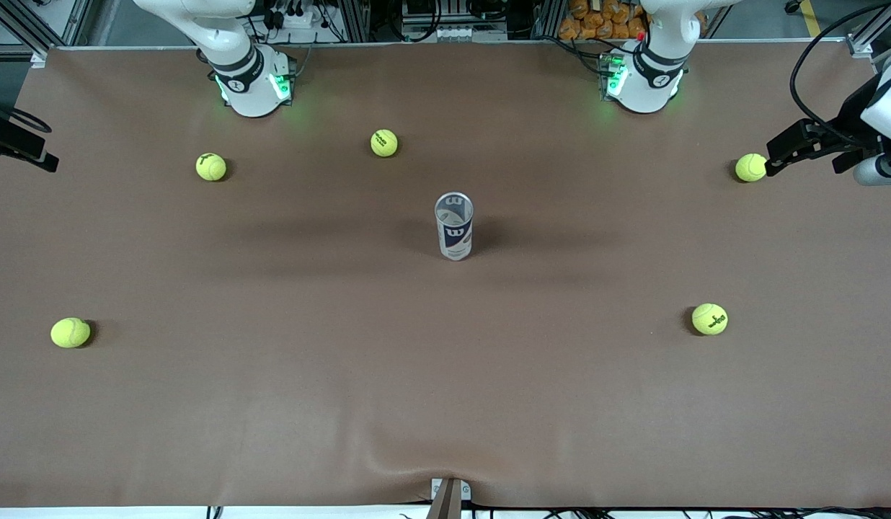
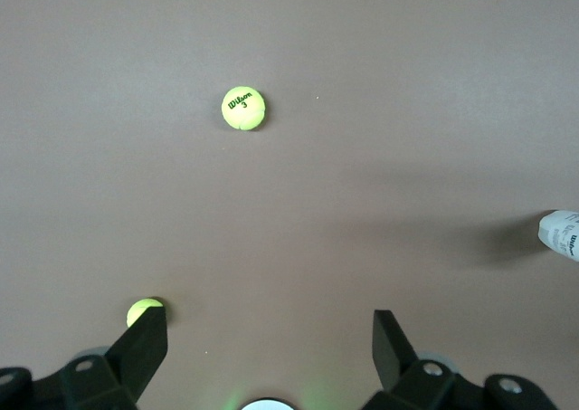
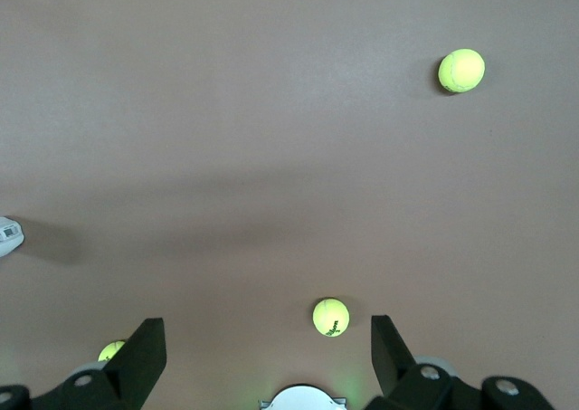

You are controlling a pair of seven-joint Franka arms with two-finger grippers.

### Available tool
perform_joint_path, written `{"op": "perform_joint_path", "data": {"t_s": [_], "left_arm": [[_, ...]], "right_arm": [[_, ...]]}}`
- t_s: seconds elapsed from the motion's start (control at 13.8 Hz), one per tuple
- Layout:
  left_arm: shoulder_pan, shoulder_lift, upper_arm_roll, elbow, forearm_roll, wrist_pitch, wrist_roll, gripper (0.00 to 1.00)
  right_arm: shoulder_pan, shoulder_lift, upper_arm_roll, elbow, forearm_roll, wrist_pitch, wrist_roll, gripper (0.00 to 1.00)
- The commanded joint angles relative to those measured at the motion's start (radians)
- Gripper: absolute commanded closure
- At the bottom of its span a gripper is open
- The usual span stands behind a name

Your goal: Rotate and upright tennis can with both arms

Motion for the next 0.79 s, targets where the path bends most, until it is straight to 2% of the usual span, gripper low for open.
{"op": "perform_joint_path", "data": {"t_s": [0.0,0.72], "left_arm": [[0.013,0.009,-0.002,0.028,0.0,-0.034,0.011,0.0],[0.018,-0.004,-0.015,0.006,0.001,-0.043,0.001,0.0]], "right_arm": [[-0.009,0.001,0.008,0.009,-0.002,0.0,0.0,0.0],[-0.009,0.001,0.008,0.009,0.001,0.0,0.0,0.0]]}}
